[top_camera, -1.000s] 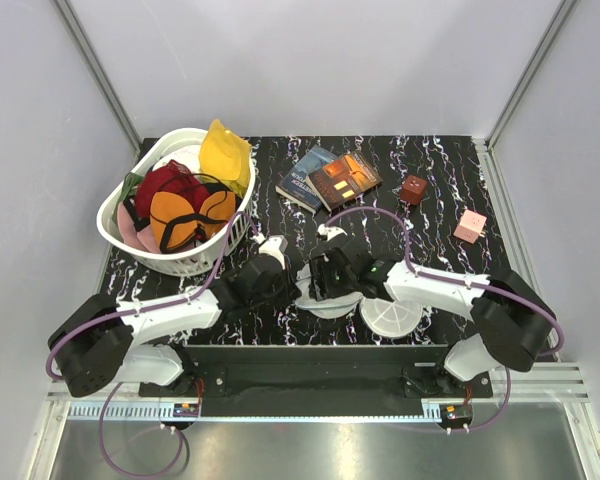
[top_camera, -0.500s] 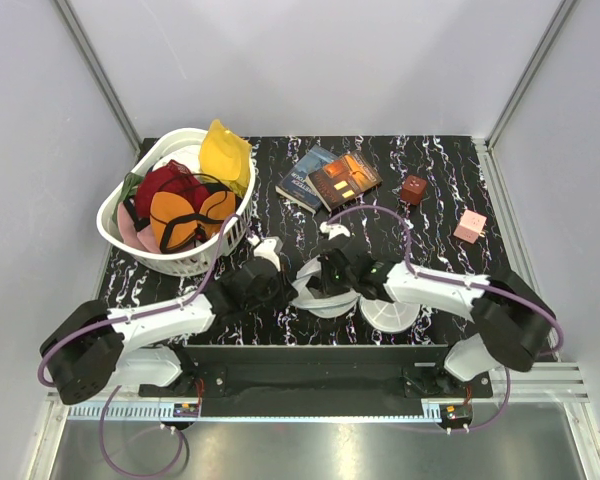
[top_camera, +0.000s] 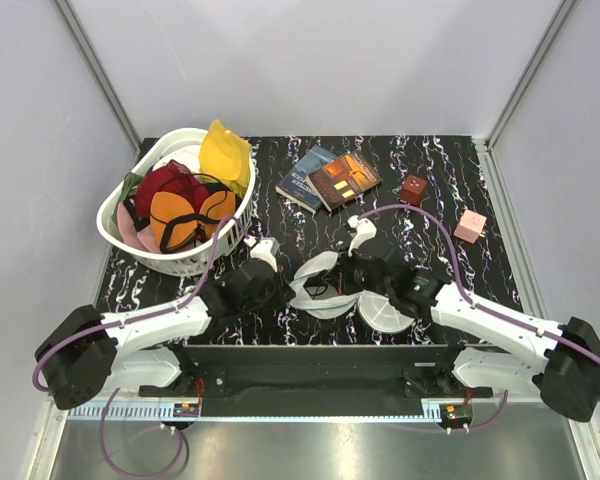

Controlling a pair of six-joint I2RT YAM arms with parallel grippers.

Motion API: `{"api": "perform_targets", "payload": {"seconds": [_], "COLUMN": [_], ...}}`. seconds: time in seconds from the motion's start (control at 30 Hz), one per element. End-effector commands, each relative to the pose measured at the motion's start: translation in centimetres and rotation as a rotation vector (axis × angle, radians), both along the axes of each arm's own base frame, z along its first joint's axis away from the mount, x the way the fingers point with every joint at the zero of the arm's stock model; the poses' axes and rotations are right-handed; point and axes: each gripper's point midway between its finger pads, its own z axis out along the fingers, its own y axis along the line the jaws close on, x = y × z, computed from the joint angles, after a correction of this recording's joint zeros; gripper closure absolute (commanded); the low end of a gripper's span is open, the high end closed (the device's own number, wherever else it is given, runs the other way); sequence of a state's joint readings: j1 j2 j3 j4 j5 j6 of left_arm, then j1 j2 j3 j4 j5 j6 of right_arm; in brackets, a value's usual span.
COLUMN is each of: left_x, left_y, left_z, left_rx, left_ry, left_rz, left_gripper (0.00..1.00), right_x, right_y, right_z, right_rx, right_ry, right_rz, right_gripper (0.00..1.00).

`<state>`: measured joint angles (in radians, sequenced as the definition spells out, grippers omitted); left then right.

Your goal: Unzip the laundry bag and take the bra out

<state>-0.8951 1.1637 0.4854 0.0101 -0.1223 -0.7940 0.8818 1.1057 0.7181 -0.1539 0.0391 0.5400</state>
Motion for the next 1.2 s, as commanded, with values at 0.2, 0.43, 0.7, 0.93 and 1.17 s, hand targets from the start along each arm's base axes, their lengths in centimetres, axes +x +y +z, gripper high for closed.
{"api": "perform_targets", "payload": {"seconds": [0.2,0.43,0.7,0.93,1.17], "left_x": [2.0,2.0,1.8,1.5,1.6], "left_y": [-1.2,-0.8,-0.4,0.4,0.5], "left_z": [2.0,1.9,1.2,0.5,0.1], "left_rx": [0.006,0.009,0.025,0.044,0.059], "left_ry": [-0.056,-0.062,-0.053,-0.054,-0.053], "left_rz": [0.026,0.037,0.04,0.05,0.05], "left_gripper": [1.0,1.0,1.0,1.0,1.0], "right_x": [-2.0,-1.7,-1.1,0.2,1.3], "right_y": [0.2,-2.1,-4.5,-5.6,-5.6], "right_z": [6.0,11.7,15.8,18.3,22.5], "right_rx": [0.185,0.225,0.236,0.183,0.164], "right_ry": [-0.065,-0.186,-0.289,-0.366,-0.442], "right_rz": [0.057,-0.005,-0.092,-0.149,-0.162], "right_gripper": [1.0,1.0,1.0,1.0,1.0]}}
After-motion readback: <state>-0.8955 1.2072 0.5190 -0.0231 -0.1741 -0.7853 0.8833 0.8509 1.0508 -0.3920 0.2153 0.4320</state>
